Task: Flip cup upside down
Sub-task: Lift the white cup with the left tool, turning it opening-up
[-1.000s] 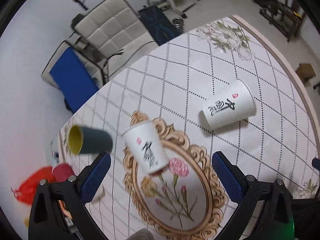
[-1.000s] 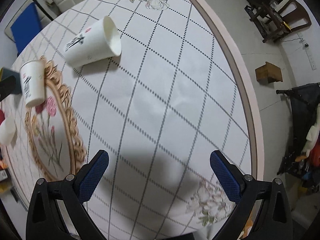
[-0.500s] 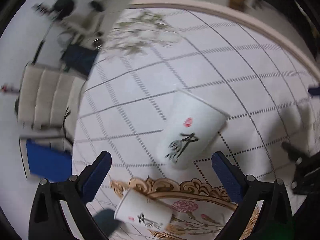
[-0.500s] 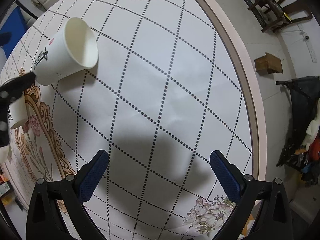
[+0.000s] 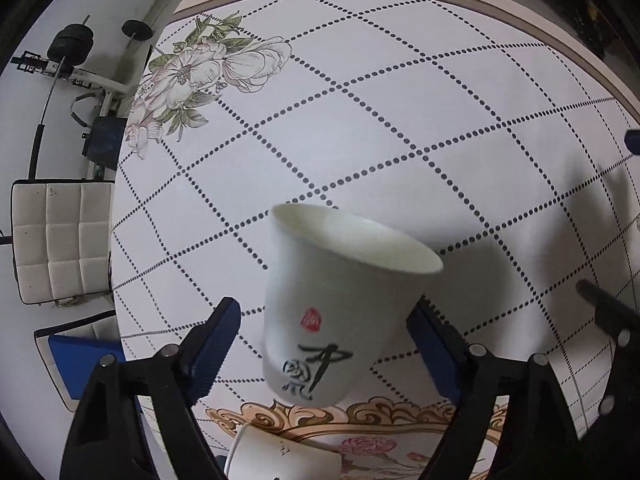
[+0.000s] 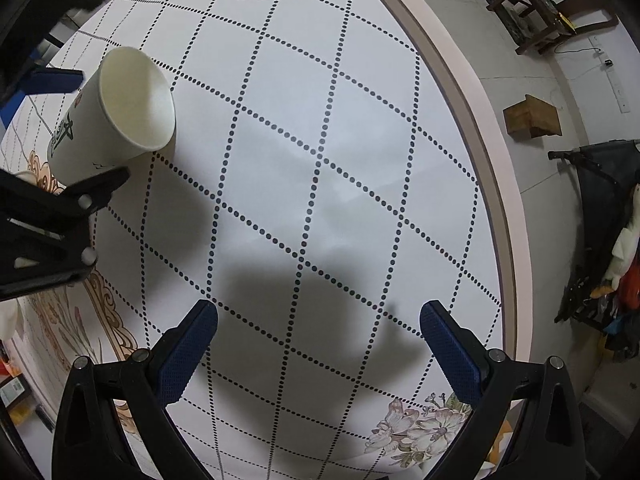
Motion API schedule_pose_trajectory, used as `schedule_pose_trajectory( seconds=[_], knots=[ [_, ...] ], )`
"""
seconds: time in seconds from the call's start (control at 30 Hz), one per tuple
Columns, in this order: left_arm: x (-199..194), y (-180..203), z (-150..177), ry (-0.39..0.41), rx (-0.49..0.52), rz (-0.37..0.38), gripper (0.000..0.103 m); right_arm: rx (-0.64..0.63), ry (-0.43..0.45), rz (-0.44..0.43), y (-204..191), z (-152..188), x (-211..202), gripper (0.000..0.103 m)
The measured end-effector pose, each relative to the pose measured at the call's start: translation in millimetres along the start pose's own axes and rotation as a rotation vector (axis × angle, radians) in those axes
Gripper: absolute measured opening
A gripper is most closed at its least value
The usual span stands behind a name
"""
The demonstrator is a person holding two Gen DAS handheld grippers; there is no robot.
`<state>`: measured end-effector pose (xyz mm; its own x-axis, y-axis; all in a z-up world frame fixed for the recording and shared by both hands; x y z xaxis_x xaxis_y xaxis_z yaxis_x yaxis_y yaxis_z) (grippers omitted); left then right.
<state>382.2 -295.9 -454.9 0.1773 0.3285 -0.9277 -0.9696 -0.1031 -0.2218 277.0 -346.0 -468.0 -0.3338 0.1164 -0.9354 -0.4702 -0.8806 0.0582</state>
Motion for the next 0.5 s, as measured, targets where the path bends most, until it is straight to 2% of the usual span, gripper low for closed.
schedule_pose_trajectory(
  seconds=[0.07,0.27,0.5],
  knots=[
    [4.3,0.0,-1.2,-0.009,-0.009,0.011,0.065,0.000,-0.001,0.000,0.8,0.7,2.2,0.103],
    [9.8,-2.3,2.2,-0.003,-0.056,0.036,0.061,-0.007,0.002,0.003,-5.2,7.3,-0.6,0.103],
    [15.9,-13.1,5.9,-0.017,-0.180,0.123,0.061,-0.010,0.015,0.010,-7.3,10.3,0.3,0.103]
  ],
)
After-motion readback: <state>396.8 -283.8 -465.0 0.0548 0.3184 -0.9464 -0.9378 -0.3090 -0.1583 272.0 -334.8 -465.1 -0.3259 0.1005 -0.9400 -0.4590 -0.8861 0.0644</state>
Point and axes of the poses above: each gripper's, at about its wrist camera, not at the fingertips, and x roughly the way its jaws point, y to its right, z to its underside, the point moved 6 cm from there along x, roughly the way its jaws point, and after that the axes turned 13 degrees about -y, right-handed, at the moved point
